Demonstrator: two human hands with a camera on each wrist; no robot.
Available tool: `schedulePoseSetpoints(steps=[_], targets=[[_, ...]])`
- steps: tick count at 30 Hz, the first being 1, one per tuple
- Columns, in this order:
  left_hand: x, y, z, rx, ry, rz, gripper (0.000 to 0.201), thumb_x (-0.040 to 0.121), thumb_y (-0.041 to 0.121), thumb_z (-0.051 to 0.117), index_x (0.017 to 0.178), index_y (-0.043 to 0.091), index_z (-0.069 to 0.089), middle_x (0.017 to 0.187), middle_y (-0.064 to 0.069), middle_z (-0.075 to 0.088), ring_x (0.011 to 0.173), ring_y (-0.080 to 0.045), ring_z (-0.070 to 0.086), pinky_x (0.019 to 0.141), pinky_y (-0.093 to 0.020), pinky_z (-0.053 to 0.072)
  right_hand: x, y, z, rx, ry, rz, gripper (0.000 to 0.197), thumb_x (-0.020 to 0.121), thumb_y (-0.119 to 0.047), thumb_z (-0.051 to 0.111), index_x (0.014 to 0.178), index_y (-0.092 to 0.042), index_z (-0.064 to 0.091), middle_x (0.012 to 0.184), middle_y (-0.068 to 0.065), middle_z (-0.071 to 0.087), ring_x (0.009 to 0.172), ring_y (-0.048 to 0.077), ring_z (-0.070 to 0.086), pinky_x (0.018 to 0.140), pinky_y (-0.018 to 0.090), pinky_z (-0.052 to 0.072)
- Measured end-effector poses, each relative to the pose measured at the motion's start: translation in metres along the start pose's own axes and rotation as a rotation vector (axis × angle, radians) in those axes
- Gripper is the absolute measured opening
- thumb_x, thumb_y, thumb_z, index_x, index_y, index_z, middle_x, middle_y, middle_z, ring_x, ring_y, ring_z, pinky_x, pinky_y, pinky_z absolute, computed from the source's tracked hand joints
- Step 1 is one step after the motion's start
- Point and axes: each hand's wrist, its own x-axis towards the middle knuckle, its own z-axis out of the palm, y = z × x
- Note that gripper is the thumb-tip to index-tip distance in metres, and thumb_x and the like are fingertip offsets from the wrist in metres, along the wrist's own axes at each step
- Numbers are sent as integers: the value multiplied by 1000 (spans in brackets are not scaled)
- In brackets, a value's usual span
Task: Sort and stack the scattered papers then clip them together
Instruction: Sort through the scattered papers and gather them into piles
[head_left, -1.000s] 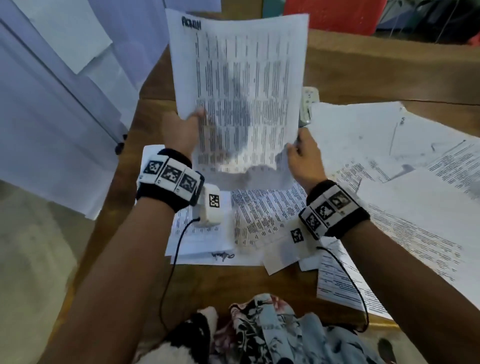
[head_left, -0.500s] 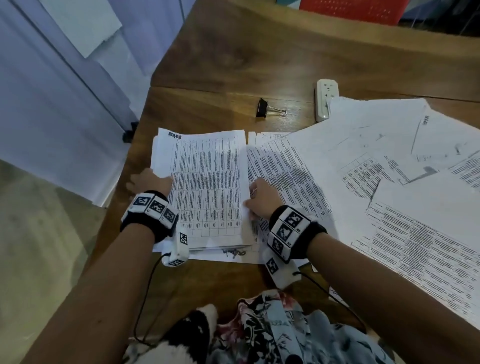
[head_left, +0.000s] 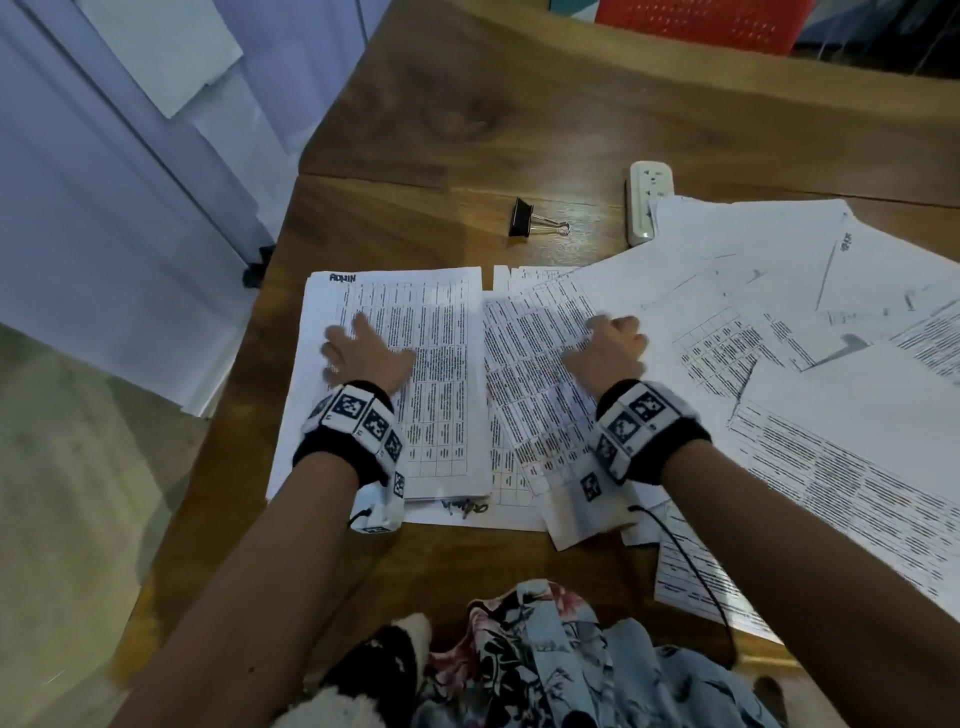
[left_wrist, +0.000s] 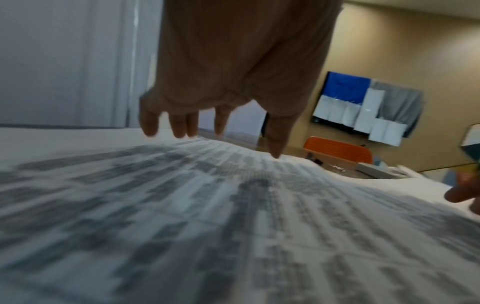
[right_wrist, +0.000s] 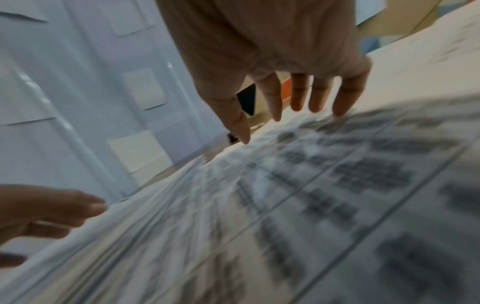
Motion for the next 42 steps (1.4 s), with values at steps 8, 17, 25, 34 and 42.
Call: schedulePoseSetpoints(steps=[8, 17, 25, 34, 42], targets=[[-31, 43, 47, 269, -261, 401, 102, 73, 60, 65, 149, 33, 2, 158, -12, -13, 145, -37, -11, 113, -59, 3, 28, 44, -30, -172, 8, 243, 115, 62, -59, 74, 140, 4, 18, 145, 22, 21, 136, 37, 18, 110, 52, 23], [-28, 42, 54, 325, -275, 401, 95, 74, 58, 66, 148, 34, 11, 158, -11, -9, 145, -37, -8, 113, -61, 6, 24, 33, -19, -38, -135, -98, 19, 83, -5, 56, 74, -13, 41, 93, 11, 47, 85, 22, 44, 55, 25, 34], [-19, 60, 18, -274, -442, 252, 139, 31, 95, 50, 144, 16, 34, 151, -14, 31, 137, -32, 33, 113, -51, 26, 3, -13, -91, 223, 493, -483, 24, 90, -7, 50, 112, -6, 58, 96, 14, 67, 87, 31, 62, 72, 30, 42], [-15, 82, -33, -967, -413, 256, 52, 77, 31, 74, 114, -1, 57, 97, -5, 62, 90, -14, 59, 83, -32, 45, 39, -42, -116, 920, 327, -550, 20, 84, -4, 49, 80, -21, 58, 84, -2, 63, 82, 10, 55, 76, 21, 46], [48, 29, -26, -724, 1, 54, 52, 80, 33, 69, 110, -8, 55, 107, -20, 65, 102, -27, 62, 82, -27, 56, 65, -17, -31, 204, -118, -3, 12, 82, -9, 56, 90, -1, 55, 92, 16, 56, 88, 25, 55, 62, 26, 43]])
